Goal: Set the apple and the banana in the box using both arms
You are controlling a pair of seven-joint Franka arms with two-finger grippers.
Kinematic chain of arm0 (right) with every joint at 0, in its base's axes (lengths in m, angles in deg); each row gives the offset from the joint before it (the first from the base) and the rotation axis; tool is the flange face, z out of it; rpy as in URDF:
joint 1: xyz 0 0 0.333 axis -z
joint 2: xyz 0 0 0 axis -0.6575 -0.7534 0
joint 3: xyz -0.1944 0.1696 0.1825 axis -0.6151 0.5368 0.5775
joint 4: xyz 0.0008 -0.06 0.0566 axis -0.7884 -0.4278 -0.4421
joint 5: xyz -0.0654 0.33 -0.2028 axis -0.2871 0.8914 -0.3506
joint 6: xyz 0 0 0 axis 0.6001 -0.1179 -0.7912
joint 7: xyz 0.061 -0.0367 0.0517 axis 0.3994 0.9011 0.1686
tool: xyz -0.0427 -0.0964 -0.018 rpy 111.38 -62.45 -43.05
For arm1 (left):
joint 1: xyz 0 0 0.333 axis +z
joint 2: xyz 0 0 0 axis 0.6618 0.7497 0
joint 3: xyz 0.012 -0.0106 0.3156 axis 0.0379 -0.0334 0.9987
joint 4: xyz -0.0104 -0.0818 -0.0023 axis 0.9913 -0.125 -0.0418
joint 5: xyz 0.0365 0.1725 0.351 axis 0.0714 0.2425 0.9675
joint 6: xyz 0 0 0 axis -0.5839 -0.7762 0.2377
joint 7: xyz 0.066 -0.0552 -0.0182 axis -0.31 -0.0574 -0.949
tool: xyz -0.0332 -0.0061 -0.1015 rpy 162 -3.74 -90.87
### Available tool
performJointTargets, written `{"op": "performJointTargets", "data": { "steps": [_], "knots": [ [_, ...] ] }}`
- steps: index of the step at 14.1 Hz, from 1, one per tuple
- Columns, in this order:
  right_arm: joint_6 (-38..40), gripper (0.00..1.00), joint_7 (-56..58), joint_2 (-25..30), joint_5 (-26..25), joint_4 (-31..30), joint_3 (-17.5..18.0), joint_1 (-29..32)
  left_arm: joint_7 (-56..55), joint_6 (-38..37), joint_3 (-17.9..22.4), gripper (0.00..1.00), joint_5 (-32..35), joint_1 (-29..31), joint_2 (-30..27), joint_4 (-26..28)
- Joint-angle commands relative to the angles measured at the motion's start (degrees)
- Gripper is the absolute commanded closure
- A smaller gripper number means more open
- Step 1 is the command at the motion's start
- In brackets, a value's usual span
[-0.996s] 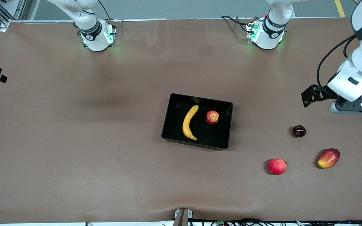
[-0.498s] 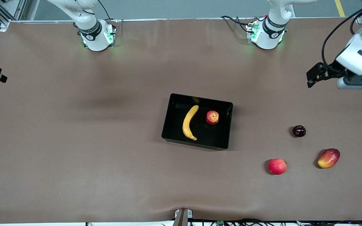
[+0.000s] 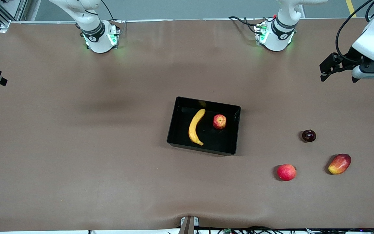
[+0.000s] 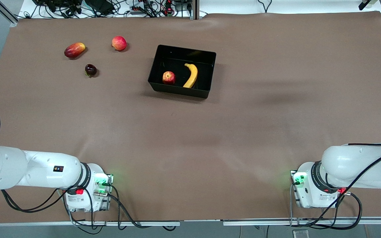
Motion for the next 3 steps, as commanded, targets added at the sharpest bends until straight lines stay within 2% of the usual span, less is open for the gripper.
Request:
{"op": "performJointTargets", "data": {
  "steps": [1, 3],
  "knots": [
    [0.7, 0.00, 0.7, -0.5, 1.3, 0.9, 1.0, 1.8, 0.6, -0.7, 0.5, 0.00, -0.9, 0.0, -0.2, -1.9],
    [0.7, 0.00, 0.7, -0.5, 1.3, 0.8, 1.0, 1.8, 0.5, -0.7, 0.5, 0.00, -0.9, -0.1, -0.2, -1.9]
  ]
}}
